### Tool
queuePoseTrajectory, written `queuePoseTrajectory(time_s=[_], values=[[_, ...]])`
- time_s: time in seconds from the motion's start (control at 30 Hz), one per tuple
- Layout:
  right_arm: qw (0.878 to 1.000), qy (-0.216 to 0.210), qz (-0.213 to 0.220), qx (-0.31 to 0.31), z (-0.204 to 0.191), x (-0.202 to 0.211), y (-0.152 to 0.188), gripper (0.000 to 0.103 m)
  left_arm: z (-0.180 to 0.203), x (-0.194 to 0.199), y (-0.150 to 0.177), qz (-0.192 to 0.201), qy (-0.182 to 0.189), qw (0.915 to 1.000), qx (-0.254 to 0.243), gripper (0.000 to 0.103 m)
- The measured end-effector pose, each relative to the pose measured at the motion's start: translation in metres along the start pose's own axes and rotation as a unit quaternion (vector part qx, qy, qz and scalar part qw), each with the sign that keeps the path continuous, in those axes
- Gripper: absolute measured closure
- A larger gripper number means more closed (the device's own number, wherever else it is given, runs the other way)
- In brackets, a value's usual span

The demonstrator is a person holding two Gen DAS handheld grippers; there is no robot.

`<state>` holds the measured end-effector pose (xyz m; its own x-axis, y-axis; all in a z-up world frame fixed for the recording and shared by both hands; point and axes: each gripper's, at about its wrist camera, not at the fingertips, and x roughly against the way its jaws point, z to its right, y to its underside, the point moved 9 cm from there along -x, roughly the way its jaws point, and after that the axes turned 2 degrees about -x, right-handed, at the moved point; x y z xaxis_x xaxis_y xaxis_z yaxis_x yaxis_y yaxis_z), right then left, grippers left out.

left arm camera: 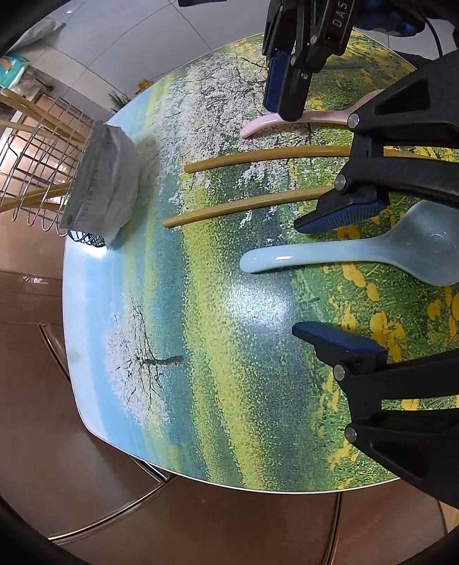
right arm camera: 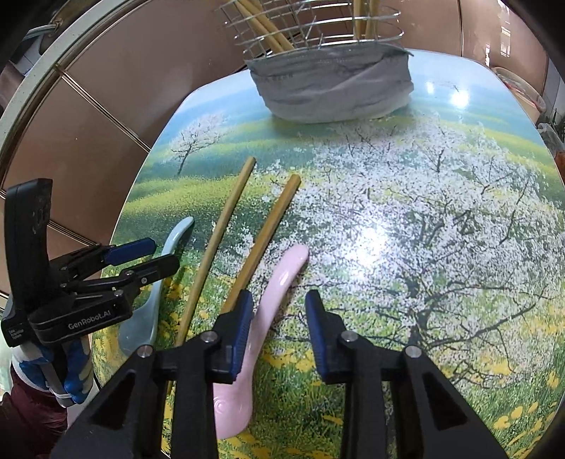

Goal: Organize utensils
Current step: 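Close the left tool on the blue spoon handle while the right tool grasps the pink spoon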

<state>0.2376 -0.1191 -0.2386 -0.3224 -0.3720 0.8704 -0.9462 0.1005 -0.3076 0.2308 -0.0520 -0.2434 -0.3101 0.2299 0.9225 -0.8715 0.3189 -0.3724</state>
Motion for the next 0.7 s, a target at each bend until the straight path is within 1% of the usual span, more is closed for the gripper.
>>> queuePoseTrajectory(time_s=[0.13, 0.17, 0.23, 0.3, 0.4, 0.47, 0.6, 0.67, 0.7], values=[[1.0, 0.001, -0.008, 0.001, -0.003, -0.01, -0.005, 0.079, 0.005, -0.003, -0.003, -0.003, -0.004, 0.9999, -0.013, 0.056], [1.0, 0.004, -0.01, 0.004, -0.004, -0.013, -0.007, 0.081, 0.007, -0.003, -0.003, -0.004, -0.005, 0.9999, -0.016, 0.057], [1.0, 0.006, -0.013, 0.007, -0.006, -0.016, -0.008, 0.085, 0.009, -0.004, -0.003, -0.005, -0.012, 0.9996, -0.026, 0.059], [1.0, 0.007, -0.016, 0.012, -0.008, -0.02, -0.01, 0.085, 0.01, -0.005, -0.002, -0.006, -0.021, 0.999, -0.039, 0.061], [1.0, 0.005, -0.021, 0.015, -0.008, -0.021, -0.01, 0.087, 0.012, -0.005, 0.0, -0.004, -0.028, 0.9981, -0.055, 0.069], [1.0, 0.003, -0.023, 0.017, -0.006, -0.021, -0.009, 0.089, 0.011, -0.004, 0.001, -0.002, -0.032, 0.9976, -0.061, 0.079], [0.999, -0.006, -0.027, 0.016, -0.001, -0.015, -0.001, 0.093, 0.004, -0.002, 0.003, -0.005, -0.027, 0.9976, -0.064, 0.086], [0.999, -0.01, -0.027, 0.017, 0.001, -0.012, 0.0, 0.095, 0.003, -0.001, 0.004, -0.006, -0.021, 0.9975, -0.067, 0.092], [0.999, -0.012, -0.027, 0.016, 0.002, -0.012, 0.001, 0.095, 0.001, -0.001, 0.004, -0.006, -0.018, 0.9976, -0.067, 0.092]])
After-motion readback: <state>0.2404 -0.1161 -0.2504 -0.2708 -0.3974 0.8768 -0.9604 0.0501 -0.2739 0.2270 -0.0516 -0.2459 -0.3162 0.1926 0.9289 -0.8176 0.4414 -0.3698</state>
